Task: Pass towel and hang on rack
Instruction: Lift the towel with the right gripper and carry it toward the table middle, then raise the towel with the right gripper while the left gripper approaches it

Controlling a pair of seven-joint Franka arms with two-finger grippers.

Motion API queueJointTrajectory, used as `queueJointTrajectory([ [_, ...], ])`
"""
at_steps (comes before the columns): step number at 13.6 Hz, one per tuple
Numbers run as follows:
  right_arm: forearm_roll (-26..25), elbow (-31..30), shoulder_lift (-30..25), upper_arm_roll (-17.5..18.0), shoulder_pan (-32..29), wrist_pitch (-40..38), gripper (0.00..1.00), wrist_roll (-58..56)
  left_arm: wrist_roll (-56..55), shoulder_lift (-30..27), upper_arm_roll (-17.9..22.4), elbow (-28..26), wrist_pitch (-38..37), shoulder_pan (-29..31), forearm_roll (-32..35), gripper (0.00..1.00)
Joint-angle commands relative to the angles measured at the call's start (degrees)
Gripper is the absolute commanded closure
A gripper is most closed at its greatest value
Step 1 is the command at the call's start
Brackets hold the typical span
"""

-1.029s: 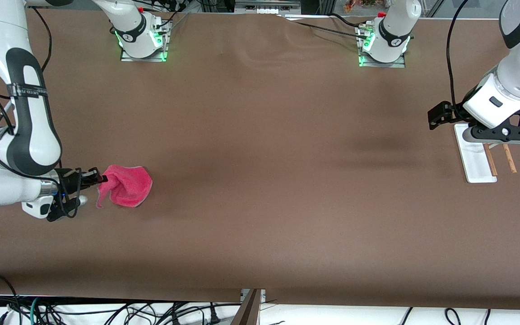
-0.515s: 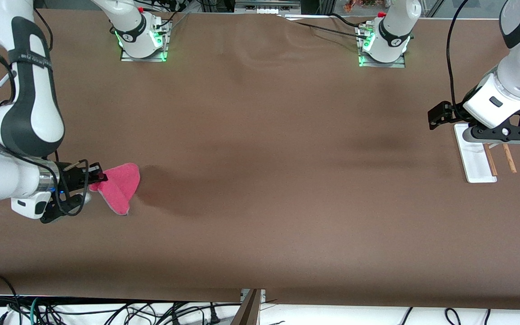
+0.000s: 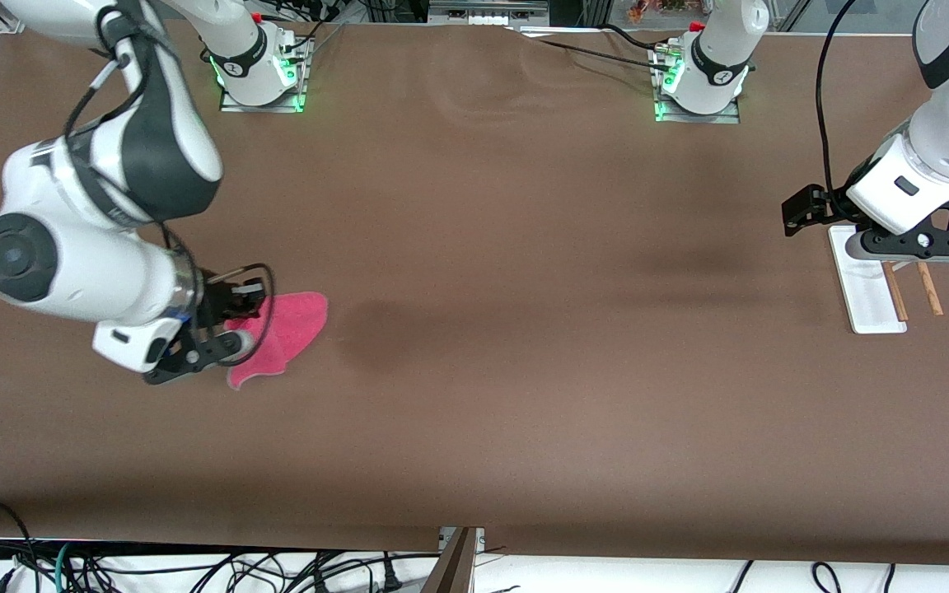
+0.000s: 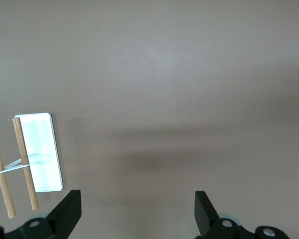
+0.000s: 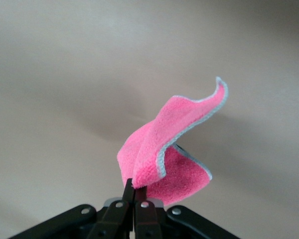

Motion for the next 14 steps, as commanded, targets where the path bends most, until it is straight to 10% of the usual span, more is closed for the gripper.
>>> queueJointTrajectory([
  [1, -1.03, 2.30, -0.75, -0.36, 4.56, -1.00, 1.00, 8.39, -0.18, 0.70, -0.47, 1.60, -1.34, -0.30, -0.33, 0.00],
  [8, -1.03, 3.28, -0.66, -0.27, 15.98, 4.00, 1.00, 25.63, 0.44, 7.01, -1.26, 1.78, -1.69, -2.92, -1.55, 0.00],
  [14, -1.03, 3.28, -0.66, -0.18, 24.42, 10.24, 1.00, 35.83, 6.92, 11.07, -1.26, 1.61, 6.91, -3.55, -20.44, 0.00],
])
